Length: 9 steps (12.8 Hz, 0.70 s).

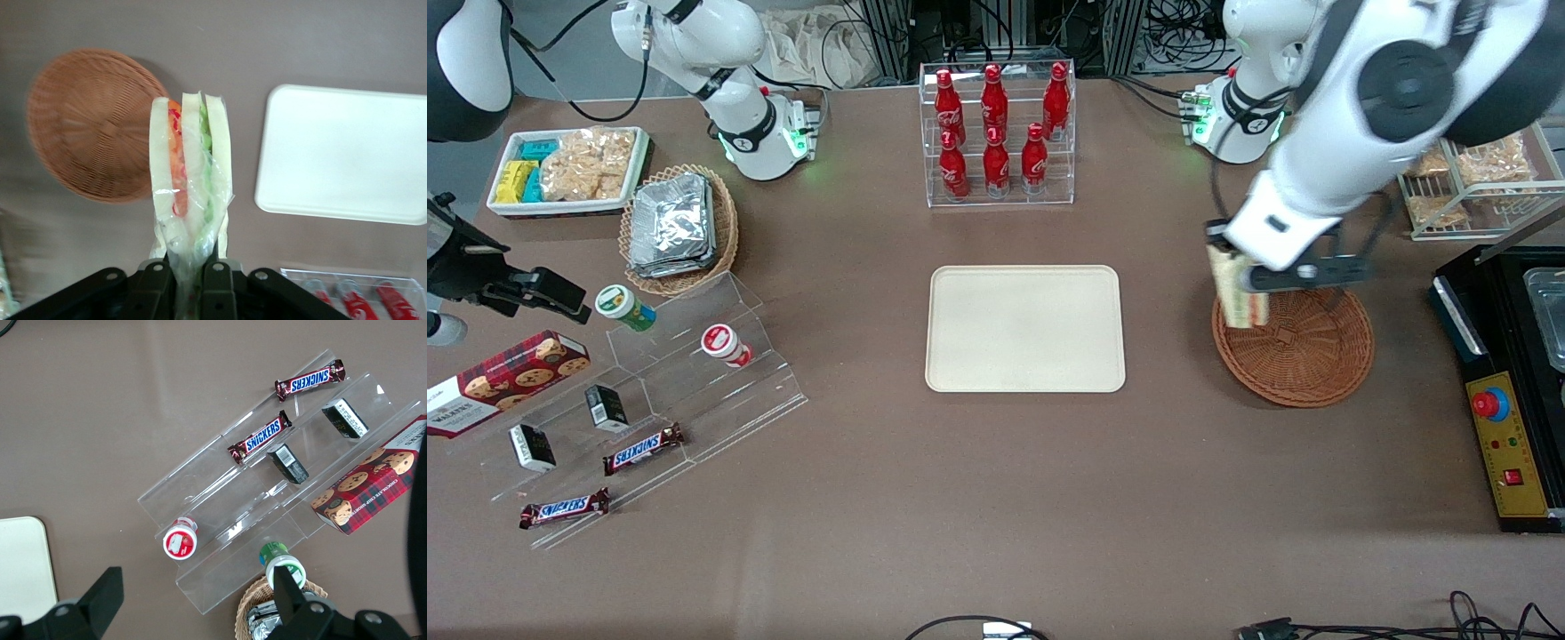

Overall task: Place sandwich from basket to tray
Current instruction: 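Carry the sandwich over the cream tray with the left gripper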

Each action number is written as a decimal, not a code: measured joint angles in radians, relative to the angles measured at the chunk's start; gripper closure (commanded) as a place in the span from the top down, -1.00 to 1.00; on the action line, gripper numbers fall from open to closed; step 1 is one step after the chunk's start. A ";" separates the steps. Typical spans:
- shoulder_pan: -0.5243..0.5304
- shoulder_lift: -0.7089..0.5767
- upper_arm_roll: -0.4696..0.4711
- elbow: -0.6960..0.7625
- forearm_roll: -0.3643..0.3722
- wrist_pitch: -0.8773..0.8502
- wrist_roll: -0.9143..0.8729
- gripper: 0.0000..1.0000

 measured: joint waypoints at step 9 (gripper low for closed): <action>-0.056 0.172 -0.157 -0.100 0.010 0.270 -0.132 -1.00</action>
